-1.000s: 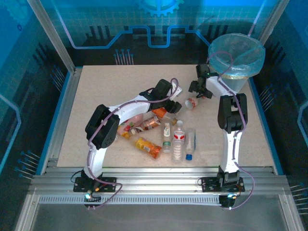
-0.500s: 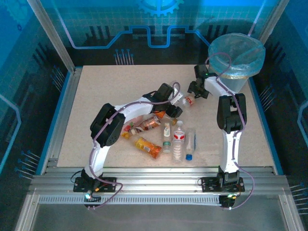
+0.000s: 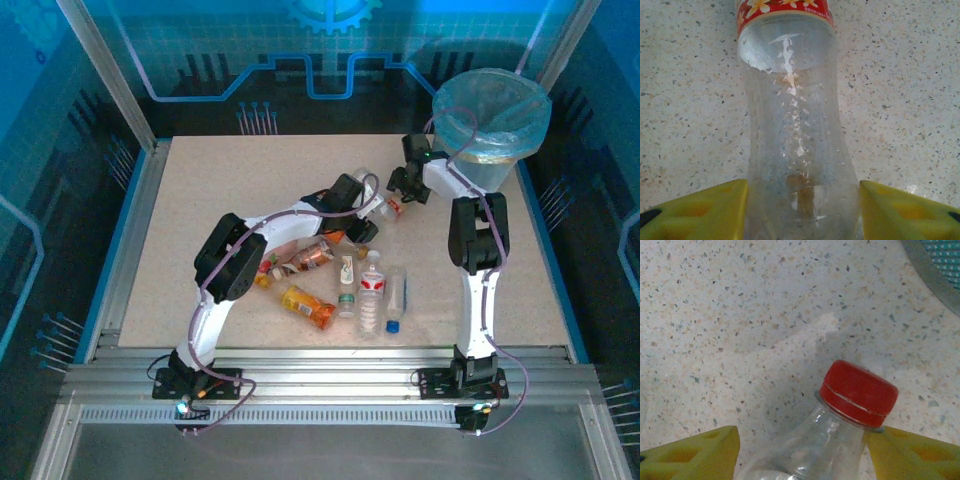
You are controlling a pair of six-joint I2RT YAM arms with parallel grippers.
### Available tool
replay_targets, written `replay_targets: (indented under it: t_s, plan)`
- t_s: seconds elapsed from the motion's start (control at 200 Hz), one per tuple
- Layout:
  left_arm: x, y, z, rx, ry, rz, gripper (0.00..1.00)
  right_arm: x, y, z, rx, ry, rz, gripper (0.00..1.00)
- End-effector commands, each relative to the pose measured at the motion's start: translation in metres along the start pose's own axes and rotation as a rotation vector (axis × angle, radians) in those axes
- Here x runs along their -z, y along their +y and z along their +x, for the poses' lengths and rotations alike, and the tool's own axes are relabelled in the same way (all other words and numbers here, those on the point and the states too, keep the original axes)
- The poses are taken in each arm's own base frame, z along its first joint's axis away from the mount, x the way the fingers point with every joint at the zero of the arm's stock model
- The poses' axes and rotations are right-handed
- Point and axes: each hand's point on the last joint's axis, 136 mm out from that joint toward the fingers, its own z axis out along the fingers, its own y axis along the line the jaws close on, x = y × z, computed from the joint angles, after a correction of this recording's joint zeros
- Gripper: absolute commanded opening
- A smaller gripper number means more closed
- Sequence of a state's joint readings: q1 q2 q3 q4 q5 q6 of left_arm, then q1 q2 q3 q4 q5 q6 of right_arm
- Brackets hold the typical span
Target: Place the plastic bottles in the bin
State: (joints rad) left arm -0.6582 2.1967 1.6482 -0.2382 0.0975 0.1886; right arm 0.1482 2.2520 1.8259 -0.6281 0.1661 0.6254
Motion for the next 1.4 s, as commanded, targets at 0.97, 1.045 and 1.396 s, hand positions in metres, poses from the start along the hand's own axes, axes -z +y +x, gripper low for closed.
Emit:
replay_targets:
  t_s: [0.97, 1.045, 1.396]
  plan:
    - [0.006, 0.038, 0.062, -0.050, 0.157, -0.109, 0.50, -0.017, 0.008, -0.019, -0.077, 0.023, -0.042, 0.70]
    - [0.008, 0.038, 0.063, -0.049, 0.154, -0.111, 0.50, -0.019, 0.012, -0.019, -0.076, 0.028, -0.047, 0.68]
    - [0.012, 0.045, 0.067, -0.041, 0.140, -0.118, 0.50, -0.029, 0.027, -0.012, -0.076, 0.053, -0.085, 0.53]
